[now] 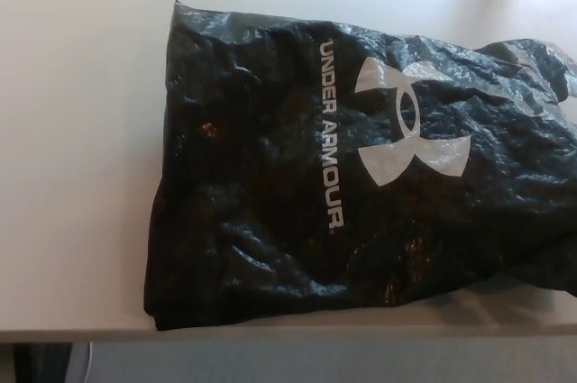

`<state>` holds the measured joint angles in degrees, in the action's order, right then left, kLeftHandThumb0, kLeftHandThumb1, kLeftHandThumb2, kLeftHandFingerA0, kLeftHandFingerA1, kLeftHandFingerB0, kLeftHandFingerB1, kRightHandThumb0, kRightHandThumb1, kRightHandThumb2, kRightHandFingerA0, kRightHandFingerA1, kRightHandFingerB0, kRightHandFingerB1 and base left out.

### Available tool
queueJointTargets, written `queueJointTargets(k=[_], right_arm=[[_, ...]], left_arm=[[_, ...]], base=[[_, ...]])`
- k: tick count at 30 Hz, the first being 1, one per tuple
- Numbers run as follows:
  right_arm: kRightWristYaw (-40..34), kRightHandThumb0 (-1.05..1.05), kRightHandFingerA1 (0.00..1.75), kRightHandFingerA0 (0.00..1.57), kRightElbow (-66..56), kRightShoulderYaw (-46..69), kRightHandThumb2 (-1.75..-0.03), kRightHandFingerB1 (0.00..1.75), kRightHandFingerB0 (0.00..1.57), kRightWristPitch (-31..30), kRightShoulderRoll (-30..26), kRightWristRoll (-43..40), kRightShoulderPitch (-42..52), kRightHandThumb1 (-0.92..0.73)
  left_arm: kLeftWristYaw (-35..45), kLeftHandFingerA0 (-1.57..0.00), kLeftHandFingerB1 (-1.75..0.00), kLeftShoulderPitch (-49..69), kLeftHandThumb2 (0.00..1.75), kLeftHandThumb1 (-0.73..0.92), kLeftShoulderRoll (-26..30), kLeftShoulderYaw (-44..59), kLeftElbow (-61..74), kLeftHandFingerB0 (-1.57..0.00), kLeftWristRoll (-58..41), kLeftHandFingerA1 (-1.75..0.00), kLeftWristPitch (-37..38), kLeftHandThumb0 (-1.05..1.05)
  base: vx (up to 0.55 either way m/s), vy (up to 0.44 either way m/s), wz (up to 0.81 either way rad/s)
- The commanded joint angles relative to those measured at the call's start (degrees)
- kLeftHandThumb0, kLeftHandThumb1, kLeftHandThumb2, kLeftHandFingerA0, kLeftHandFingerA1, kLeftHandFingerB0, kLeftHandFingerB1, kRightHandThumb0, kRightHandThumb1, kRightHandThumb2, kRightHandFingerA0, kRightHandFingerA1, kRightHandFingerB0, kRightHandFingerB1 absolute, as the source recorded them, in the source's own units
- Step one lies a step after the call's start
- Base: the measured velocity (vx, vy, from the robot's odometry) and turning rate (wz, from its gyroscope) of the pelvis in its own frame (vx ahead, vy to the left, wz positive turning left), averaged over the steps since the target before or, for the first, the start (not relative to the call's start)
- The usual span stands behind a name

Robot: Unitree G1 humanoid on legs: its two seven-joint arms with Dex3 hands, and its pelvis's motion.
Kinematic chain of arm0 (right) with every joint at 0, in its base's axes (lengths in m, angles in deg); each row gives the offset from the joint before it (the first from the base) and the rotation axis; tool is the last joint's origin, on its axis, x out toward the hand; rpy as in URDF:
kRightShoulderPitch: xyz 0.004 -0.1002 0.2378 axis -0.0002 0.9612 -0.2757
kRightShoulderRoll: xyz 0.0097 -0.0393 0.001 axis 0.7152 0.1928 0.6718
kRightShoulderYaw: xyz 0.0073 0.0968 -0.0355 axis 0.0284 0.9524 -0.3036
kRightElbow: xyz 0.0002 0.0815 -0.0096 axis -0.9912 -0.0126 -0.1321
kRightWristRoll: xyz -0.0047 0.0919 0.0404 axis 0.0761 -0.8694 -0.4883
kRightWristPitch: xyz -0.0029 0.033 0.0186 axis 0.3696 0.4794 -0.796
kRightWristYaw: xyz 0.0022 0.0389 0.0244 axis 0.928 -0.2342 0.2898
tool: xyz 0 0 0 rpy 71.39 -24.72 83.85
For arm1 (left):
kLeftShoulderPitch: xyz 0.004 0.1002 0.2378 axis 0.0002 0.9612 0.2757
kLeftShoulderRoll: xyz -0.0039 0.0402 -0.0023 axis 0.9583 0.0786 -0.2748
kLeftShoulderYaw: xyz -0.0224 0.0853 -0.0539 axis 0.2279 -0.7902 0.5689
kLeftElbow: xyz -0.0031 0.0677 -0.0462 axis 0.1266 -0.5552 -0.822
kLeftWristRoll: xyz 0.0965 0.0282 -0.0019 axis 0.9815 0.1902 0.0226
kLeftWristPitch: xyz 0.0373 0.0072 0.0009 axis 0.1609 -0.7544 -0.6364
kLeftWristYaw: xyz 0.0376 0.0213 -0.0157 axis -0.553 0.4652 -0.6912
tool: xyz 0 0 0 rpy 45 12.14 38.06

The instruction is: A plastic bag is kept in the middle of the desk and the robot uses both its hands to grab the bag from the left and right and brings its hands close together to compress the bag

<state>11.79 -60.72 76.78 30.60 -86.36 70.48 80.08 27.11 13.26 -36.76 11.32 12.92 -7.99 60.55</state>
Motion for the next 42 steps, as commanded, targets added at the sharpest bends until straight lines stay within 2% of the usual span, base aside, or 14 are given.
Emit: queueJointTargets(k=[1,12,18,19,22,24,27,28,29,30,32,38,39,42], right_arm=[[-1.78,-0.46,0.45,0.54,-6.47,6.48,-0.59,0.42,0.51,-8.0,-4.01,-6.44,-6.7,-0.65],[-2.85,-0.61,0.5,0.46,3.15,5.12,-0.6,0.39,0.39,-26.8,-15.97,-6.62,-42.99,-0.67],[-2.19,-0.61,0.52,0.41,19.36,-1.32,-0.62,0.42,0.31,-27.86,-12.65,-1.75,-53.16,-0.78],[-2.97,-0.62,0.6,0.36,24.03,-3.32,-1.01,0.49,0.18,-30.01,-10.19,-1.51,-55.69,-0.6],[-4.01,-0.6,0.5,0.4,30.35,-5.47,-0.63,0.4,0.31,-29.3,-7.82,-0.01,-57.73,-0.78],[-5.54,-0.58,0.59,0.37,37.0,-7.48,-1.01,0.48,0.19,-28.83,-5.75,2.09,-58.85,-0.6],[-6.41,-0.6,0.45,0.4,43.01,-8.92,-0.63,0.36,0.3,-27.98,-4.12,3.0,-59.57,-0.78],[-7.23,-0.59,0.57,0.35,48.02,-9.88,-1.01,0.47,0.17,-27.92,-3.03,3.75,-60.33,-0.6],[-7.65,-0.62,0.45,0.41,49.76,-10.37,-0.63,0.35,0.3,-27.3,-2.85,4.36,-60.53,-0.79],[-8.29,-0.58,0.59,0.37,52.45,-11.2,-1.02,0.48,0.18,-25.94,-2.64,5.49,-60.77,-0.61],[-9.85,-0.61,0.47,0.41,58.18,-13.05,-0.63,0.37,0.31,-23.68,-2.22,7.66,-60.53,-0.78],[-13.03,-0.58,0.54,0.57,66.68,-16.03,-0.64,0.37,0.34,-21.72,-0.93,9.63,-60.36,-0.8],[-13.51,-0.57,0.58,0.36,68.8,-16.59,-1.02,0.47,0.19,-21.69,-0.31,9.6,-60.4,-0.64],[-13.99,-0.61,0.56,0.34,72.3,-17.82,-1.02,0.46,0.2,-22.09,1.07,9.62,-60.34,-0.66]], left_arm=[[-4.16,-0.69,-0.42,-6.59,0.66,0.86,5.76,7.0,4.63,-0.57,-6.68,-0.49,-6.92,-0.68],[-11.34,-0.7,-0.52,-41.49,0.65,0.85,18.25,5.06,-11.82,-0.59,1.3,-0.64,-17.51,-0.66],[-12.38,-0.68,-0.58,-50.99,0.66,0.87,14.61,-3.11,-25.28,-0.56,10.01,-0.73,-16.59,-0.64],[-12.35,-0.68,-0.55,-51.59,0.66,0.86,13.29,-5.98,-29.26,-0.56,12.58,-0.69,-16.37,-0.65],[-12.99,-0.66,-0.55,-52.22,0.66,0.86,10.94,-8.98,-33.6,-0.54,13.76,-0.69,-16.96,-0.65],[-14.35,-0.7,-0.55,-53.7,0.65,0.84,7.67,-10.93,-39.39,-0.58,13.33,-0.69,-17.98,-0.61],[-15.07,-0.69,-0.54,-54.66,0.66,0.87,5.3,-12.0,-44.98,-0.56,13.02,-0.69,-17.94,-0.58],[-16.62,-0.68,-0.51,-54.87,0.67,0.85,3.47,-12.39,-48.49,-0.55,13.01,-0.65,-18.98,-0.57],[-17.21,-0.69,-0.52,-55.04,0.67,0.89,2.94,-12.56,-50.3,-0.55,13.4,-0.66,-18.19,-0.57],[-17.73,-0.68,-0.49,-55.51,0.67,0.88,2.12,-12.62,-53.39,-0.54,13.53,-0.65,-17.34,-0.58],[-19.81,-0.7,-0.5,-55.87,0.67,0.87,0.5,-13.76,-59.67,-0.57,14.99,-0.63,-16.91,-0.56],[-20.88,-0.66,-0.47,-55.28,0.67,0.85,-2.23,-16.01,-68.48,-0.5,15.62,-0.61,-17.93,-0.57],[-21.65,-0.67,-0.5,-55.01,0.65,0.86,-3.52,-16.26,-70.91,-0.54,15.58,-0.64,-16.87,-0.56],[-23.38,-0.66,-0.49,-54.29,0.66,0.87,-6.22,-16.01,-74.59,-0.56,14.93,-0.63,-14.12,-0.57]], base=[[0.0,0.0,0.0],[0.0,0.0,0.0],[0.0,0.0,0.0],[0.0,0.0,0.0],[0.0,0.0,0.0],[0.0,0.0,0.0],[0.0,0.0,0.0],[0.0,0.0,0.0],[0.0,0.0,0.0],[0.0,0.0,0.0],[0.0,0.0,0.0],[0.0,0.0,0.0],[0.0,0.0,0.0],[0.0,0.0,0.0]])
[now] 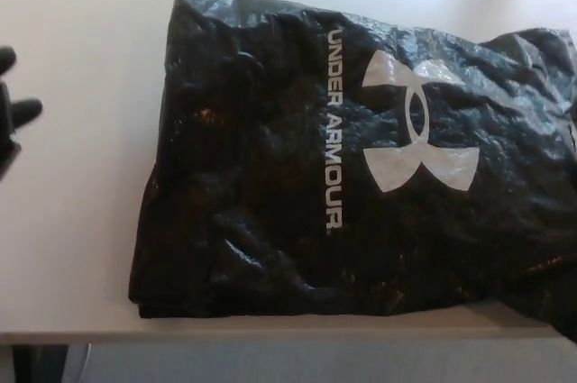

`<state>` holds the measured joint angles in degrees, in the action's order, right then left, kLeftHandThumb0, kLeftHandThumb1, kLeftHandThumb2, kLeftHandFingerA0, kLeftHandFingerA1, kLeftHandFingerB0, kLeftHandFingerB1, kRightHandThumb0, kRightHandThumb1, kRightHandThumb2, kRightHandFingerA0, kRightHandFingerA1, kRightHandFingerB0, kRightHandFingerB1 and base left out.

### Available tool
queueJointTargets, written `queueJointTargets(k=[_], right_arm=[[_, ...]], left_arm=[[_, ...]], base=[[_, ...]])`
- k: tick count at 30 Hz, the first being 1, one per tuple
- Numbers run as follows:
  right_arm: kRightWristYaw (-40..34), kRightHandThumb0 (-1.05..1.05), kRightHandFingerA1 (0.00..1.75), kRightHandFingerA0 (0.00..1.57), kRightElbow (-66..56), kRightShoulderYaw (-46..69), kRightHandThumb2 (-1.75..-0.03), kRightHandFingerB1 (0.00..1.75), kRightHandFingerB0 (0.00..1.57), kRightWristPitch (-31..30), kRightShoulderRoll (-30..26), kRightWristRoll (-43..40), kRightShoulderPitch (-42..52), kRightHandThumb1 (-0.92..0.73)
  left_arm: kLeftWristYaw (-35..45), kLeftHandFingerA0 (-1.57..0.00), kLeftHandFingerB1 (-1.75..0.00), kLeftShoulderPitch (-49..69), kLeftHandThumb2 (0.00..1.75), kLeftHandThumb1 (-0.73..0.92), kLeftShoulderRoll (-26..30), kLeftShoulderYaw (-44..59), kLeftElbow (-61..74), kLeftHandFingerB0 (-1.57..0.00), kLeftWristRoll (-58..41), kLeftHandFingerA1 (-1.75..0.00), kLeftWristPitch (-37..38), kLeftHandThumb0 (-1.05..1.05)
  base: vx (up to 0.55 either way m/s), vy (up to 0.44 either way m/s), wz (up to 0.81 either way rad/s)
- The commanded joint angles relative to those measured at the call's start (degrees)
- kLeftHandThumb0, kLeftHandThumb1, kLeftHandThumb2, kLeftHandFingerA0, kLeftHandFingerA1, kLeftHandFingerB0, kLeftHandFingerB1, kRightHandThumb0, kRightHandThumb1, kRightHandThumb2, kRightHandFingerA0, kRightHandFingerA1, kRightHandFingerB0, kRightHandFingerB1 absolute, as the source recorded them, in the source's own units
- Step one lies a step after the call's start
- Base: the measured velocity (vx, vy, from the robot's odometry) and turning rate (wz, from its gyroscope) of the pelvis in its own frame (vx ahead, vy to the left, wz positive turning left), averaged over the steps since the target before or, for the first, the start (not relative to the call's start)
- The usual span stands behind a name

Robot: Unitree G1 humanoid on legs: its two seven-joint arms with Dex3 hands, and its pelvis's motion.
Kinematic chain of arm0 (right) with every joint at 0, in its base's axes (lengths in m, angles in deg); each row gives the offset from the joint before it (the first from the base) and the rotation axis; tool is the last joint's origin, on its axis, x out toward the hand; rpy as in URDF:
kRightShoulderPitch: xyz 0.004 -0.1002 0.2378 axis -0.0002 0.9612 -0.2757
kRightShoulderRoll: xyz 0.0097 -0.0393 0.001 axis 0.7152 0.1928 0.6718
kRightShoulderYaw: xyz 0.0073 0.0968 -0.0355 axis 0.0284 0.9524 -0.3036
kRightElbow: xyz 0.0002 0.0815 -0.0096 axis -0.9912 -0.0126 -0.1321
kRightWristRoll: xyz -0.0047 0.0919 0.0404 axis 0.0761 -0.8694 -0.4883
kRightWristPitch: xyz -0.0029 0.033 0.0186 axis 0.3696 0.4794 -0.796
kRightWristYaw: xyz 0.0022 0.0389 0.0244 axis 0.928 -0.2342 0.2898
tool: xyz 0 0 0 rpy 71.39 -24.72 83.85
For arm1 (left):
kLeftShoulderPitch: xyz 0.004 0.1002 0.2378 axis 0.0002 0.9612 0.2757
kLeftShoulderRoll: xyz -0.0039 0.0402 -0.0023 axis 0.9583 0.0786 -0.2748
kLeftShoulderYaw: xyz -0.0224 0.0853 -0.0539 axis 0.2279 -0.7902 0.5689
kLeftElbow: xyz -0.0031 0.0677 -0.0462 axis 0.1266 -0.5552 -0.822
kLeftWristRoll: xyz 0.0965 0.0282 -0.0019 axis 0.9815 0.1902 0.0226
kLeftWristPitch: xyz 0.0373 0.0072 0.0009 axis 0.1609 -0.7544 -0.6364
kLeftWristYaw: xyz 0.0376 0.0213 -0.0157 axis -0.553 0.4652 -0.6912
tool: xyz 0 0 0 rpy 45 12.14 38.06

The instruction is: A plastic bag is kept in the middle of the desk and the robot uses both its hands to grab the bag from the left and right and brings its hands close together to compress the bag

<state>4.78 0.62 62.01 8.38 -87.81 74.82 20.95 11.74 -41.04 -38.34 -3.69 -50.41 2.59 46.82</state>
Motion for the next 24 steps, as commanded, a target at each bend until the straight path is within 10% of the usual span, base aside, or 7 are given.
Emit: queueJointTargets(k=[1,10,11,19,20,23,24], right_arm=[[-7.15,-0.6,0.56,0.35,12.19,-3.36,-1.02,0.46,0.19,0.6,3.24,5.01,-1.25,-0.65],[-7.48,-0.56,0.57,0.36,17.5,-5.23,-1.02,0.47,0.18,5.79,11.67,3.76,-2.75,-0.63],[-8.22,-0.62,0.41,0.4,17.8,-6.03,-0.67,0.34,0.31,5.85,12.75,4.44,-3.16,-0.79],[-10.64,-0.62,0.42,0.35,17.74,-11.85,-0.67,0.33,0.26,7.28,21.0,6.64,-5.02,-0.88],[-10.34,-0.66,0.42,0.35,17.32,-12.38,-0.67,0.33,0.27,7.47,22.57,6.4,-5.37,-0.9],[-11.58,-0.67,0.42,0.34,16.98,-13.66,-0.68,0.33,0.26,7.89,23.7,7.46,-5.98,-0.92],[-11.58,-0.68,0.42,0.32,16.64,-13.92,-0.7,0.33,0.24,7.96,24.26,7.39,-5.98,-0.92]], left_arm=[[-8.65,-0.62,-0.47,-0.28,0.66,0.89,-5.98,-0.96,-12.07,-0.54,4.03,-0.59,-0.24,-0.57],[-11.07,-0.57,-0.42,-1.86,0.69,0.92,-14.48,-3.69,-12.33,-0.46,5.51,-0.54,1.82,-0.56],[-11.18,-0.59,-0.43,-2.15,0.69,0.92,-15.93,-4.06,-11.46,-0.47,5.49,-0.57,1.72,-0.54],[-14.33,-0.42,-0.41,-3.7,0.71,0.92,-23.98,-8.74,-10.36,-0.35,9.13,-0.55,3.65,-0.6],[-15.27,-0.37,-0.51,-3.72,1.15,0.76,-25.51,-9.39,-10.59,-0.22,9.67,-0.62,4.53,-0.51],[-16.39,-0.33,-0.49,-3.79,1.15,0.8,-26.53,-10.01,-10.83,-0.19,10.28,-0.6,5.25,-0.56],[-16.26,-0.3,-0.39,-3.64,0.79,0.92,-27.19,-9.95,-10.77,-0.25,10.02,-0.48,5.63,-0.57]], base=[[0.0,0.0,0.0],[-0.01,-0.003,0.0],[0.0,0.0,0.0],[0.0,0.0,0.0],[0.0,0.0,0.0],[0.0,0.0,0.0],[0.0,0.0,0.0]])
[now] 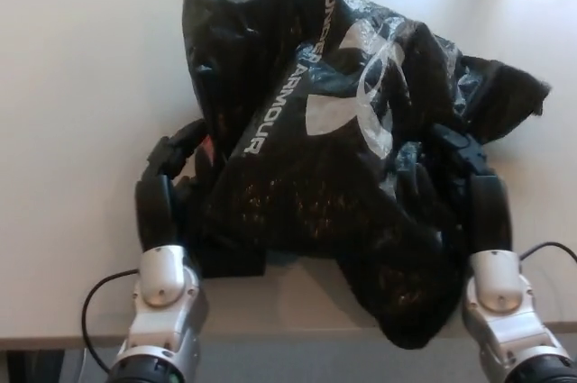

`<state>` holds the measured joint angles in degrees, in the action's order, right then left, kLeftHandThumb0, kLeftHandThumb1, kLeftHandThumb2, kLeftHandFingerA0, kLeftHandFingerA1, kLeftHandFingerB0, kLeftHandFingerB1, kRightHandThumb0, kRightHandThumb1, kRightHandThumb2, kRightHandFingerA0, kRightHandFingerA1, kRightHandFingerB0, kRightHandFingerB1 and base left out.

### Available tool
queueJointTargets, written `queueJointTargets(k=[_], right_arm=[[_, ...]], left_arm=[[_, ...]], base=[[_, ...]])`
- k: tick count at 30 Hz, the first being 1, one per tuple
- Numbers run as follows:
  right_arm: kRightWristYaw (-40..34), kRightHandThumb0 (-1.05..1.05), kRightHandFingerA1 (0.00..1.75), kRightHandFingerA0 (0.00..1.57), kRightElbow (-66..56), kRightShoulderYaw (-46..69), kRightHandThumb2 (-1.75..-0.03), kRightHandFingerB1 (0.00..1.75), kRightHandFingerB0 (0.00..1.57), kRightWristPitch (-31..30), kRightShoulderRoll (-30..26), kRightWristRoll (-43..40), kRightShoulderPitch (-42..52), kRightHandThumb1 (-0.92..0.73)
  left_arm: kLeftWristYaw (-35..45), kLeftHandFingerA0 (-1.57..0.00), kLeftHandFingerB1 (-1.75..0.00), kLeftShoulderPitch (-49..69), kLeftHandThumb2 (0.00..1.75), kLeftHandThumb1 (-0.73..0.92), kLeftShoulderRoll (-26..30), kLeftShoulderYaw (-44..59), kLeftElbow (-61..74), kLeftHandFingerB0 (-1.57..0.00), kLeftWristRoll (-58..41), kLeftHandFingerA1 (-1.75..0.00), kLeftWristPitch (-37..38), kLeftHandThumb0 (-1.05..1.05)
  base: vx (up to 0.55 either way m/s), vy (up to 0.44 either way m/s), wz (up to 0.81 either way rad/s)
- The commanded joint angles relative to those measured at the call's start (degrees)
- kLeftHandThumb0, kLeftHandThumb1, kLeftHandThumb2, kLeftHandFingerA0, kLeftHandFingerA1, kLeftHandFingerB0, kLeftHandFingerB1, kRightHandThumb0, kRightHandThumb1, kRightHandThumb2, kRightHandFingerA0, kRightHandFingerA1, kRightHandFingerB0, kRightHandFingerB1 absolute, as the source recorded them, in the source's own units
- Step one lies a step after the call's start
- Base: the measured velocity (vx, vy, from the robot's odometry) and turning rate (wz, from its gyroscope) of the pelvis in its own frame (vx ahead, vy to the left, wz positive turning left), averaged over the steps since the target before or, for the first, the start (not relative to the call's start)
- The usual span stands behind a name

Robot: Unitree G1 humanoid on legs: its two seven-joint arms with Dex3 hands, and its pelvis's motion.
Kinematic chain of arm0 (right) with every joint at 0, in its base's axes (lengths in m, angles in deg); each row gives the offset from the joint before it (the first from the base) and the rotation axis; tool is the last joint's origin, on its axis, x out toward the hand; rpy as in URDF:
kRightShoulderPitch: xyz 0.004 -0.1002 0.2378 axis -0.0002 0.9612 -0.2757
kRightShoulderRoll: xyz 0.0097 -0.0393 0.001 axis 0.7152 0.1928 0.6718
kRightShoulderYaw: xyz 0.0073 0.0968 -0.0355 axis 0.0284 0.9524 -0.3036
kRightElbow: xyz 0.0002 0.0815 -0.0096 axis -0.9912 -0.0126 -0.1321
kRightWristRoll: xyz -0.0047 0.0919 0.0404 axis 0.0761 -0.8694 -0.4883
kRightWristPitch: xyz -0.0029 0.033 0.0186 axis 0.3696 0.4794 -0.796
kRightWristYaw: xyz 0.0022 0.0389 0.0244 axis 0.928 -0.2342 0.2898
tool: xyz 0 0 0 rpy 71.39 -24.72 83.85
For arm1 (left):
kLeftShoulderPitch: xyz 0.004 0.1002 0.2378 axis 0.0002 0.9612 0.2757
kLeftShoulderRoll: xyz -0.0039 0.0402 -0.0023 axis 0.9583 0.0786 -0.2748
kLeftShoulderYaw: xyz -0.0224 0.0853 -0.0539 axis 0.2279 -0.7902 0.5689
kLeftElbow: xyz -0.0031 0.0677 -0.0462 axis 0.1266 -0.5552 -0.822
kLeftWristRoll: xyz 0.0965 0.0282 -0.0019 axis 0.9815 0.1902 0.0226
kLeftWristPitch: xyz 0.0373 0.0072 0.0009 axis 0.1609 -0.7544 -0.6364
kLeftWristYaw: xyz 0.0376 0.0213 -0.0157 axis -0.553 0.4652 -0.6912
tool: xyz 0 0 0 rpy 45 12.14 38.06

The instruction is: A plastic bag is kept in the middle of the desk and the robot uses both its hands to grab the bag from the left and right and brings its hands close together to compress the bag

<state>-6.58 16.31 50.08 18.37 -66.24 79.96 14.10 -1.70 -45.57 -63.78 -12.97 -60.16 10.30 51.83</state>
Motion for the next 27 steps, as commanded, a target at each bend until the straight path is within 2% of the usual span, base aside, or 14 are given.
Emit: queueJointTargets(k=[1,6,10,11,12,13,14,16,17,19,20,23,25,27], right_arm=[[-0.28,-0.71,0.42,0.28,0.39,-2.46,-0.71,0.32,0.21,-1.25,3.65,2.29,1.0,-0.92],[0.18,-0.72,0.41,0.22,-0.39,-3.34,-0.76,0.32,0.16,-0.45,5.18,2.35,1.07,-0.92],[1.17,-0.7,0.43,0.22,-0.39,-3.74,-0.74,0.32,0.16,0.18,5.94,2.14,0.92,-0.92],[1.13,-0.7,0.49,0.18,-0.32,-3.82,-1.03,0.43,0.13,0.33,6.02,2.21,0.86,-0.8],[1.11,-0.7,0.49,0.18,-0.29,-3.85,-1.03,0.43,0.13,0.4,6.06,2.24,0.83,-0.8],[1.7,-0.7,0.48,0.17,-0.15,-3.79,-1.03,0.43,0.11,0.83,5.89,2.06,0.64,-0.8],[2.06,-0.7,0.48,0.17,-0.24,-3.74,-1.03,0.44,0.12,1.08,5.75,1.96,0.6,-0.8],[2.5,-0.7,0.48,0.17,-0.39,-3.57,-1.03,0.44,0.12,1.16,5.59,1.75,0.59,-0.8],[2.96,-0.71,0.42,0.21,-0.82,-3.24,-0.73,0.33,0.16,0.84,5.13,1.41,0.62,-0.92],[3.71,-0.69,0.42,0.23,-2.1,-2.38,-0.71,0.32,0.18,-0.09,3.74,0.78,0.8,-0.92],[4.18,-0.64,0.42,0.24,-3.12,-1.63,-0.7,0.32,0.18,-0.65,2.32,0.37,0.91,-0.92],[4.94,-0.67,0.41,0.26,-6.04,-0.05,-0.68,0.32,0.2,-1.89,-1.45,0.11,1.75,-0.92],[7.92,-0.66,0.38,0.26,-9.45,3.74,-0.67,0.31,0.19,-3.55,-7.68,-2.33,1.55,-0.91],[8.5,-0.7,0.4,0.27,-11.54,5.25,-0.68,0.32,0.21,-3.94,-10.25,-2.62,1.72,-0.91]], left_arm=[[-2.85,-0.26,-0.35,1.16,0.84,0.92,-2.8,-0.93,-0.97,-0.24,2.4,-0.44,1.53,-0.58],[-1.76,-0.16,-0.37,1.61,0.85,0.92,-4.78,-1.02,-0.23,-0.19,1.84,-0.43,1.7,-0.63],[0.05,-0.11,-0.38,2.36,0.89,0.92,-5.42,-1.6,-0.02,-0.15,1.88,-0.4,3.26,-0.58],[0.78,-0.12,-0.36,2.35,0.84,0.92,-5.82,-1.13,-0.07,-0.14,0.98,-0.38,3.53,-0.54],[1.11,-0.12,-0.36,2.35,0.84,0.92,-6.0,-0.91,-0.1,-0.14,0.6,-0.38,3.69,-0.54],[0.96,-0.14,-0.36,2.18,0.9,0.92,-5.82,-1.3,-0.18,-0.12,1.2,-0.41,3.38,-0.59],[0.56,-0.01,-0.47,2.03,1.22,0.71,-5.55,-1.72,-0.35,-0.01,1.99,-0.5,3.03,-0.27],[0.99,0.0,-0.47,2.08,1.22,0.71,-5.36,-1.91,-0.03,0.0,1.98,-0.5,2.74,-0.28],[1.55,-0.13,-0.35,1.79,0.85,0.92,-5.06,-1.94,0.25,-0.12,1.76,-0.4,2.24,-0.56],[2.31,-0.12,-0.36,0.96,0.85,0.92,-4.06,-2.13,0.9,-0.15,1.85,-0.42,1.02,-0.58],[3.11,-0.18,-0.37,0.52,0.78,0.92,-2.37,-1.83,1.88,-0.2,1.71,-0.46,0.45,-0.62],[4.32,-0.23,-0.34,0.1,0.8,0.92,1.38,-1.08,4.92,-0.2,1.4,-0.45,-1.1,-0.57],[6.02,-0.27,-0.36,-0.61,0.74,0.92,6.97,0.63,10.64,-0.23,0.49,-0.47,-3.12,-0.58],[6.7,-0.32,-0.34,-0.82,0.68,0.92,9.54,1.6,13.48,-0.27,-0.11,-0.46,-4.59,-0.59]], base=[[0.0,0.0,0.0],[0.0,0.0,0.0],[0.0,0.0,0.0],[0.0,0.0,0.0],[0.0,0.0,0.0],[0.0,0.0,0.0],[0.0,0.0,0.0],[0.0,0.0,0.0],[0.0,0.0,0.0],[0.0,0.0,0.0],[0.0,0.0,0.0],[0.0,0.0,0.0],[0.0,0.0,0.0],[0.0,0.0,0.0]])
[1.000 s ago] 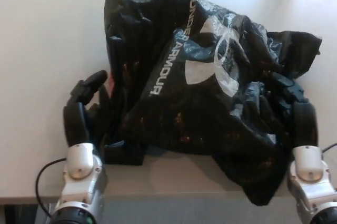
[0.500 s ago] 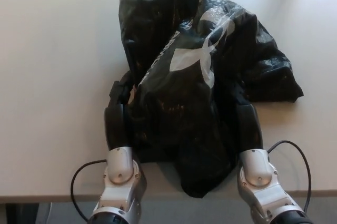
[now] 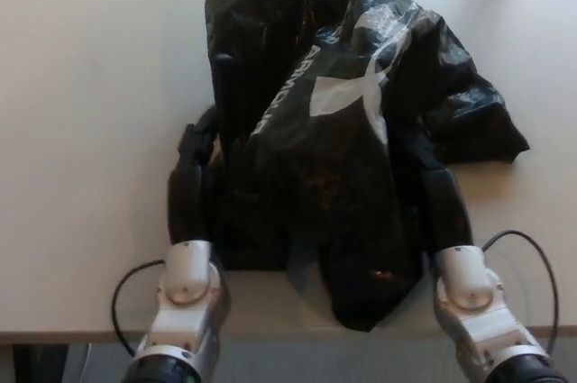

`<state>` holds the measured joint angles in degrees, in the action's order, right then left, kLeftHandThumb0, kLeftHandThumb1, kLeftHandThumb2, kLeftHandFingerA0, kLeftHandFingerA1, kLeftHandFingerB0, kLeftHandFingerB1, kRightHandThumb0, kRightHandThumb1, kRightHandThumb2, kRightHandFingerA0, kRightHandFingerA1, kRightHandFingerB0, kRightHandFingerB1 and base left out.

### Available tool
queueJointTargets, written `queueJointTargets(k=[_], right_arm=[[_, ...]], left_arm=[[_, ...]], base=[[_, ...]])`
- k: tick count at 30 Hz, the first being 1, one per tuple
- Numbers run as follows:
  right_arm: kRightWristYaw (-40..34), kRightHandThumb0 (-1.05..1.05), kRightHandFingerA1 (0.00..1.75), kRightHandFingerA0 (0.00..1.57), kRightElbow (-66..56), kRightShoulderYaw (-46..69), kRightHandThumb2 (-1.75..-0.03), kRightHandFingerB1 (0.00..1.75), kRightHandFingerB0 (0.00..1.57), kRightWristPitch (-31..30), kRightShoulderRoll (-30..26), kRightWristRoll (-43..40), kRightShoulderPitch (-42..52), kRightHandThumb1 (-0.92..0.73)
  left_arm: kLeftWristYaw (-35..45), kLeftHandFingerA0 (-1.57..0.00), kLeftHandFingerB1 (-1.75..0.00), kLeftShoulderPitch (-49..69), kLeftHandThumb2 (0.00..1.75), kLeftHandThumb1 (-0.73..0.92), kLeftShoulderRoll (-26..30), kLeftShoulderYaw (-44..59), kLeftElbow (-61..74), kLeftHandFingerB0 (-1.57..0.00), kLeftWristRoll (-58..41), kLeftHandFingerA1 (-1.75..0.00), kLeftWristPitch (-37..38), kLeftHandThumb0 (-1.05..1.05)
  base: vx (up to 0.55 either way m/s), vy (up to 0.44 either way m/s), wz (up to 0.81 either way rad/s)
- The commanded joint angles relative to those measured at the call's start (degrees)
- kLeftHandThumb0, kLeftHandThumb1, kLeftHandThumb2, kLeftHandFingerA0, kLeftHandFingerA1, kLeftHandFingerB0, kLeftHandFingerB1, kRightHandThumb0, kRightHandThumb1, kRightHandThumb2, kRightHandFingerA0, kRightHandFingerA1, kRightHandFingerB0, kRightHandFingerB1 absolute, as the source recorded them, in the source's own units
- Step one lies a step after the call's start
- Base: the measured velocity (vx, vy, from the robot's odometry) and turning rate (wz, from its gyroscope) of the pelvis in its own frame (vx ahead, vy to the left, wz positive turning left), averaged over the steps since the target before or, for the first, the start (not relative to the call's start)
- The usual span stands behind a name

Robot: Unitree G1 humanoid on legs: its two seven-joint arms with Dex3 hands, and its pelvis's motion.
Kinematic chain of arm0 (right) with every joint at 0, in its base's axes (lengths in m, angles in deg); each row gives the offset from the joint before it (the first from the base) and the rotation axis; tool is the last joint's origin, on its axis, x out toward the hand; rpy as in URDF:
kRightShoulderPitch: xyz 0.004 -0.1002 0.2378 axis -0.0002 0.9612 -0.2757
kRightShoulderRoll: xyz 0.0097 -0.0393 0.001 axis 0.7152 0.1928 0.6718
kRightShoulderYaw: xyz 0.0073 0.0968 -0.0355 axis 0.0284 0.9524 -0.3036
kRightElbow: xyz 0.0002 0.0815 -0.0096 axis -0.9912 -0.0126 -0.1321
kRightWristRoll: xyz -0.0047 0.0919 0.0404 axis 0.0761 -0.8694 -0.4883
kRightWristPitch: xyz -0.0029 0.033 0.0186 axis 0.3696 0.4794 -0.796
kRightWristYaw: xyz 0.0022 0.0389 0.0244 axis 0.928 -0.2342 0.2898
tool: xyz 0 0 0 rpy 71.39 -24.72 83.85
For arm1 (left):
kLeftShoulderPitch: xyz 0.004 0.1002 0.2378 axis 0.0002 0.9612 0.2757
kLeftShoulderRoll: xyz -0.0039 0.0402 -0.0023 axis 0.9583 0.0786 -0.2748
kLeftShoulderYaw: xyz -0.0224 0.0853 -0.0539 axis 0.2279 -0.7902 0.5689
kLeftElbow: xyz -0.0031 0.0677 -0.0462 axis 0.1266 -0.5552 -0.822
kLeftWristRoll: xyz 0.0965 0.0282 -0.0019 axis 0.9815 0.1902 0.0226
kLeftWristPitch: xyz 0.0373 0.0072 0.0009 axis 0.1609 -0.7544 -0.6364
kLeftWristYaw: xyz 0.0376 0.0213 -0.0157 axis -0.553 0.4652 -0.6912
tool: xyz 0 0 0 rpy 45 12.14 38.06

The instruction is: A plastic bag is kept in the middle of the desk and the robot uses both its hands to grab the bag from the left and right and brings its hands close together to compress the bag

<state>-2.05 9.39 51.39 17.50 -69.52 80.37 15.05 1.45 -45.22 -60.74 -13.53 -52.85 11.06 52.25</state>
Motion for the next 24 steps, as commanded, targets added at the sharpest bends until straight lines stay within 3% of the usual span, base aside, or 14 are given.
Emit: queueJointTargets(k=[1,3,4,6,9,10,13,15,19,22,24], right_arm=[[4.3,-0.7,0.4,0.27,-6.62,5.31,-0.68,0.32,0.21,-3.33,-9.6,-3.3,0.91,-0.91],[5.89,-0.71,0.39,0.27,-9.75,7.28,-0.67,0.32,0.22,-4.96,-11.83,-4.82,1.35,-0.9],[6.15,-0.67,0.43,0.31,-12.11,8.5,-0.66,0.33,0.25,-5.02,-13.89,-4.94,2.13,-0.87],[8.19,-0.66,0.45,0.3,-21.46,12.72,-0.66,0.35,0.25,-4.69,-21.4,-5.67,5.55,-0.88],[8.54,-0.68,0.44,0.34,-27.29,15.21,-0.66,0.35,0.28,-5.97,-24.46,-5.9,7.77,-0.88],[9.06,-0.68,0.45,0.35,-31.08,16.65,-0.66,0.35,0.26,-5.84,-26.14,-6.14,9.75,-0.87],[12.42,-0.68,0.45,0.3,-44.36,21.6,-0.65,0.35,0.25,-9.0,-28.26,-12.69,15.51,-0.85],[14.44,-0.67,0.43,0.31,-50.46,24.62,-0.66,0.34,0.27,-7.68,-29.2,-16.67,19.09,-0.86],[15.95,-0.67,0.4,0.34,-63.9,29.32,-0.65,0.32,0.27,-8.35,-29.76,-18.81,29.01,-0.85],[16.52,-0.65,0.41,0.34,-69.81,30.41,-0.65,0.33,0.27,-6.14,-27.12,-19.61,36.67,-0.84],[16.13,-0.62,0.38,0.31,-76.6,28.26,-0.65,0.32,0.26,-4.37,-20.63,-21.73,48.86,-0.84]], left_arm=[[4.1,-0.32,-0.34,-1.48,0.68,0.92,9.1,3.26,8.82,-0.27,-1.43,-0.46,-6.46,-0.59],[4.76,-0.34,-0.34,-1.52,0.68,0.92,11.67,4.28,11.58,-0.29,-1.74,-0.46,-7.34,-0.59],[5.49,-0.35,-0.49,-0.9,1.12,0.76,14.09,5.09,14.39,-0.22,-1.78,-0.59,-8.15,-0.61],[8.06,-0.38,-0.49,1.08,1.13,0.73,21.83,8.4,22.28,-0.21,-2.4,-0.61,-7.94,-0.61],[10.26,-0.38,-0.48,3.16,1.13,0.73,25.03,10.71,27.61,-0.2,-4.56,-0.61,-7.94,-0.63],[10.86,-0.41,-0.36,4.76,0.67,0.91,26.26,12.09,31.67,-0.35,-5.84,-0.47,-8.71,-0.67],[12.84,-0.4,-0.34,9.35,0.67,0.89,28.88,16.37,41.51,-0.37,-10.67,-0.44,-9.53,-0.69],[14.49,-0.4,-0.34,13.14,0.67,0.89,30.32,19.05,48.38,-0.38,-14.17,-0.43,-9.95,-0.71],[17.78,-0.37,-0.35,19.86,0.67,0.9,31.64,22.79,56.5,-0.33,-16.99,-0.46,-4.9,-0.69],[19.56,-0.36,-0.34,27.48,0.67,0.9,30.91,24.5,62.94,-0.31,-18.93,-0.46,-4.53,-0.69],[21.19,-0.35,-0.32,40.22,0.67,0.9,26.13,24.41,70.04,-0.28,-21.34,-0.4,-1.36,-0.63]], base=[[0.0,0.0,0.0],[0.0,0.0,0.0],[0.0,0.0,0.0],[0.0,0.0,0.0],[0.0,0.0,0.0],[0.0,0.0,0.0],[0.0,0.0,0.0],[0.0,0.0,0.0],[0.0,0.0,0.0],[0.0,0.0,0.0],[0.0,0.0,0.0]])
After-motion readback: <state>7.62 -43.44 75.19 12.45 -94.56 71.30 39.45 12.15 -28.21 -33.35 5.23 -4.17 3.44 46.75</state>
